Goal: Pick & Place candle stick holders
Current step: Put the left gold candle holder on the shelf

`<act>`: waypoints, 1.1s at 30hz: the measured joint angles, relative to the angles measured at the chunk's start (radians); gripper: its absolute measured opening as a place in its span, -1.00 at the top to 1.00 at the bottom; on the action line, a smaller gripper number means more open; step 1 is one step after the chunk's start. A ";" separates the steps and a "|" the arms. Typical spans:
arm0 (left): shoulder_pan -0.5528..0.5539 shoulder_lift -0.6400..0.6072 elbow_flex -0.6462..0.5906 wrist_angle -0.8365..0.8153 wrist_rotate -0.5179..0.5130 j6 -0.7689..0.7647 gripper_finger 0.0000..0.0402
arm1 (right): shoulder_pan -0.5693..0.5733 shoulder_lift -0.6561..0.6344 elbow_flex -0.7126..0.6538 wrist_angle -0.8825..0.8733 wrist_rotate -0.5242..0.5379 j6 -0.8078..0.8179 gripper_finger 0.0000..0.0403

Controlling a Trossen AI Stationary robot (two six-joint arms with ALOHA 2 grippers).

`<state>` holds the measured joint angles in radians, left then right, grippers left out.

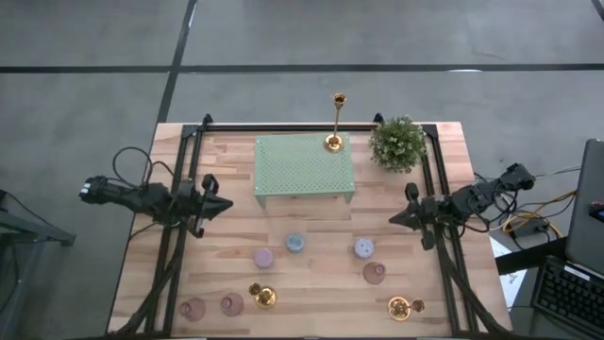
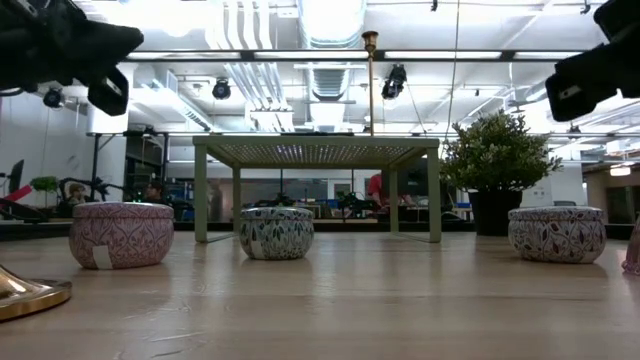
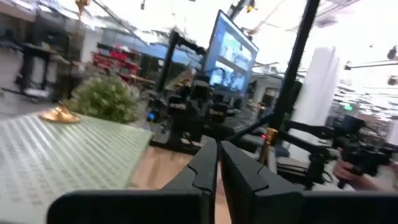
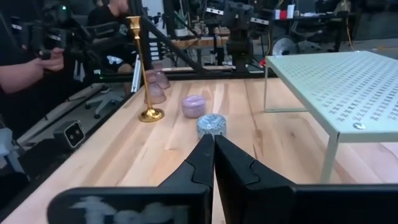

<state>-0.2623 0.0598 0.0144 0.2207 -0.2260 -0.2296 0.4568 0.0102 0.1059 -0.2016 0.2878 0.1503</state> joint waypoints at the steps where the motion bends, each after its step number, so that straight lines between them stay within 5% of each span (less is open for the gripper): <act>1: -0.001 0.008 0.004 0.000 0.027 -0.015 0.82 | 0.000 -0.007 0.000 -0.012 0.000 0.002 0.96; 10: -0.002 0.175 0.019 0.032 0.104 -0.113 0.27 | 0.000 -0.010 -0.006 -0.072 0.004 0.079 0.96; 19: -0.043 0.402 0.025 0.354 0.270 0.006 -0.32 | 0.000 -0.009 -0.002 -0.072 0.147 0.077 0.96; 33: -0.196 0.832 0.230 0.355 0.257 0.104 -0.43 | 0.001 -0.010 0.038 -0.072 0.160 0.068 0.96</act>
<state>-0.4588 0.8913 0.2440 0.5755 0.0307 -0.1256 0.4580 -0.0001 0.1443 -0.2737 0.4480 0.2179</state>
